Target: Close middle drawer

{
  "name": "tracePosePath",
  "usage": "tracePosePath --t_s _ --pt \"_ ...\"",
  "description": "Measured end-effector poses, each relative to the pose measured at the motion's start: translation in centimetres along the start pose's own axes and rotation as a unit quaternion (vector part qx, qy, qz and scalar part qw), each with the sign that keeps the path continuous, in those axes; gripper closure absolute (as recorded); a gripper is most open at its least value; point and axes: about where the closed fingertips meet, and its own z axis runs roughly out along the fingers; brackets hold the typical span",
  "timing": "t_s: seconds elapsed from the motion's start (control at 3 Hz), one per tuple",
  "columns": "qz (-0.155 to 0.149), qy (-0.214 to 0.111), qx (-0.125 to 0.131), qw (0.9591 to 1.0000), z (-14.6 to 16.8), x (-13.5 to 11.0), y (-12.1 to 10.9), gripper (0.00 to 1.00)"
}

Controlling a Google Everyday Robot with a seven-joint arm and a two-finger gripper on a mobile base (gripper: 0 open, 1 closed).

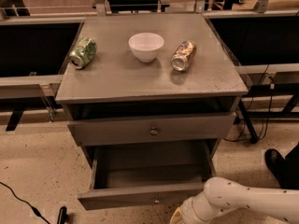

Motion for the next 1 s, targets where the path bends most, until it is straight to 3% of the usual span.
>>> tracePosePath --t_s 0.33,1.0 --pt "-0.014 0.011 0.025 0.9995 1.4 2.0 -2.3 0.98" --pt "-0.022 0.03 0.032 0.9988 2.6 1.7 -2.1 1.0"
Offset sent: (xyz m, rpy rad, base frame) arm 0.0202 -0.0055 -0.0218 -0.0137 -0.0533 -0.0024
